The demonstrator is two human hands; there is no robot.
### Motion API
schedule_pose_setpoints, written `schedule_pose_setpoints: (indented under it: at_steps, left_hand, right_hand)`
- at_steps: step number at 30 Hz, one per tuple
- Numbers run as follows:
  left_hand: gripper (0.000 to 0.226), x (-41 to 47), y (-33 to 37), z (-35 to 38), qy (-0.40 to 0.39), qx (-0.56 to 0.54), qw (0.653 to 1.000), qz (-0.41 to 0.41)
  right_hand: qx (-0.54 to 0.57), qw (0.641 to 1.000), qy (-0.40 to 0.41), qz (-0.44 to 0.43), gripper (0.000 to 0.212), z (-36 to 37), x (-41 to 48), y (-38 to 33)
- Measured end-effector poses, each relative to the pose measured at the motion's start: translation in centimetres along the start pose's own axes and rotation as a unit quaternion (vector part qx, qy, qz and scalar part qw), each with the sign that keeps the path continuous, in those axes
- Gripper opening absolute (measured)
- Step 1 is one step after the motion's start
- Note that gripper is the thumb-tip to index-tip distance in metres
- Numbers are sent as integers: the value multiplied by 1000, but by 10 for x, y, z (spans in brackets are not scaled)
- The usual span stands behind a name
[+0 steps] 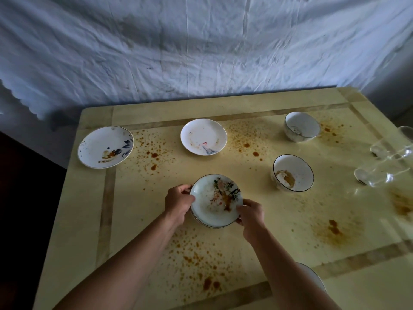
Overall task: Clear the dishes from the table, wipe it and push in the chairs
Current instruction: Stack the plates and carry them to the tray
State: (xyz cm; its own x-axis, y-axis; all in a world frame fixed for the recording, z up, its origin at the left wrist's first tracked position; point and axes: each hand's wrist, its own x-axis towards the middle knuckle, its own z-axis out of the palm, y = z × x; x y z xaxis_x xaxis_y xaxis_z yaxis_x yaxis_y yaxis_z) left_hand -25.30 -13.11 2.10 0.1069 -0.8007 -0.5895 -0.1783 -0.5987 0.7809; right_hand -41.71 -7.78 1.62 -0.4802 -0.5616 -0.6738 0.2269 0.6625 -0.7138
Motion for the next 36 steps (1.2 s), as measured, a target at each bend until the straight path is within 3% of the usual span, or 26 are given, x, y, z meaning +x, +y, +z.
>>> schedule_pose_setpoints:
  at_steps: [6, 11, 20, 24, 36]
  left_hand:
    - [47, -33, 17, -24, -120, -157, 979, -41]
    - [46, -70, 22, -37, -210, -177, 961, -31]
    - [47, -157, 5, -50, -328, -93, 940, -28]
    - [47, -199, -12, -46, -371, -54, 927, -29]
    - [40, -342, -84, 8, -516, 53, 853, -47]
  right_hand:
    - [103, 994, -28, -14, 19, -23, -48, -3]
    - [164, 985, -12, -45, 16, -46, -98, 9]
    - [255, 960, 81, -87, 22, -84, -211, 79]
    - [301, 942, 124, -79, 16, -105, -258, 113]
    - [355, 883, 289, -100, 15, -197, -388, 237]
